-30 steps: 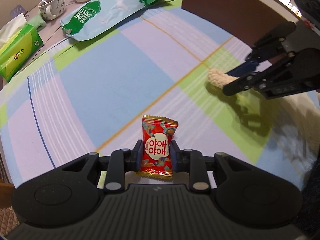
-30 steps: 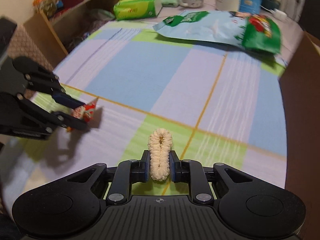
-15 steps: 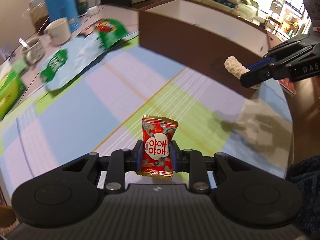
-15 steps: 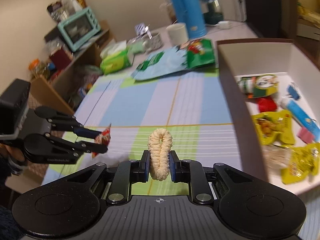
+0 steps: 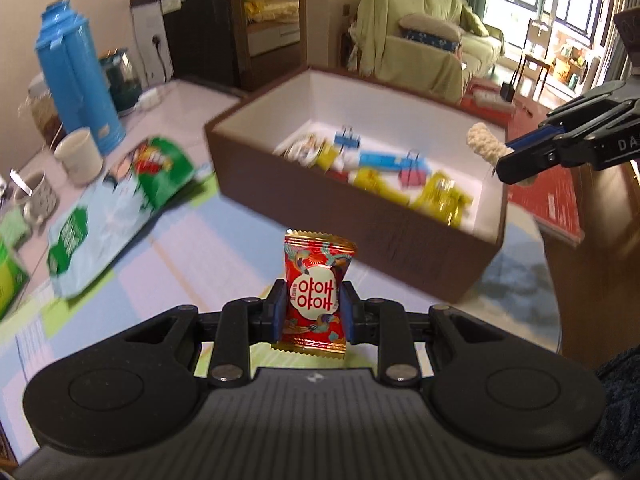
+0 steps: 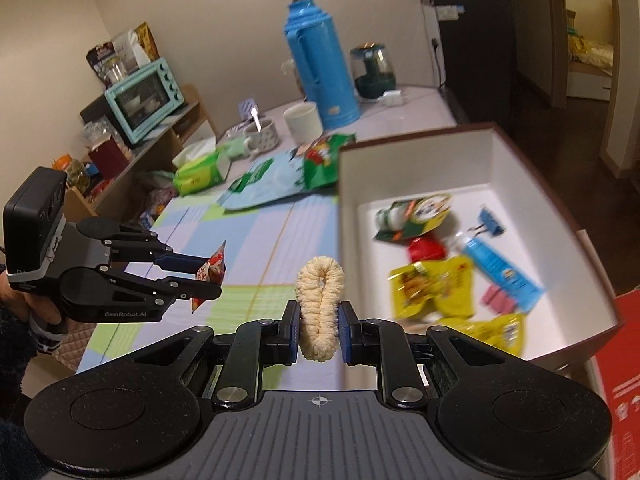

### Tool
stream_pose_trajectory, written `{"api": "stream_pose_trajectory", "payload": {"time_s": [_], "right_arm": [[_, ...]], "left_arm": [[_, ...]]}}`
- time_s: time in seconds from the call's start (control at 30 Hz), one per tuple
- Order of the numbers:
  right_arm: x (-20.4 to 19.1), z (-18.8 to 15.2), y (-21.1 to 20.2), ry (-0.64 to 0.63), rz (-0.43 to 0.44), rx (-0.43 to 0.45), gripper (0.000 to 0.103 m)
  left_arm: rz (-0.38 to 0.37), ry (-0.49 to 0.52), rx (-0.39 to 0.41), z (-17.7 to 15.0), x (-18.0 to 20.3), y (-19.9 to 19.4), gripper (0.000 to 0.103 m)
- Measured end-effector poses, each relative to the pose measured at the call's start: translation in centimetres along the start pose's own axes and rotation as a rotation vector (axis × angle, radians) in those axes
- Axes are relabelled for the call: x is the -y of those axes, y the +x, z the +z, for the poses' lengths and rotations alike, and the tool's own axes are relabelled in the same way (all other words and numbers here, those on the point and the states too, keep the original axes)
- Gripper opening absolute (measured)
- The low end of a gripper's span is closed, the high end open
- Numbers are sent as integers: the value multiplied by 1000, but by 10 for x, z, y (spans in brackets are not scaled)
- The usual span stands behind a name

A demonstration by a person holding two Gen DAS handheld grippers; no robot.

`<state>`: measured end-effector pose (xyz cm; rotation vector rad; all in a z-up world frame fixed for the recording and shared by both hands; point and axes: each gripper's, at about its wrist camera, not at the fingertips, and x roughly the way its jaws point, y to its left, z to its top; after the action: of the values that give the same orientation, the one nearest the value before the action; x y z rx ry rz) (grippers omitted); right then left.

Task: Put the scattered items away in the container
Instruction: 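Carry the red candy and ring snack with both tools over the box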

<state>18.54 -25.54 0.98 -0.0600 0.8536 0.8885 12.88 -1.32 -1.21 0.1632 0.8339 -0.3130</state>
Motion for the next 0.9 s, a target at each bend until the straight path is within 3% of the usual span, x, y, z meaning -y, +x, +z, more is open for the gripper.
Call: {"api": "stream_pose_trajectory", "payload": {"time_s": [0.47, 0.9], "right_arm": [[94, 35, -19, -31, 20, -1, 19], [135, 49, 7, -53, 34, -60, 19]], "left_arm": [[78, 86, 63, 96, 58, 40, 23], [92, 208, -59, 133, 58, 100, 23]]}}
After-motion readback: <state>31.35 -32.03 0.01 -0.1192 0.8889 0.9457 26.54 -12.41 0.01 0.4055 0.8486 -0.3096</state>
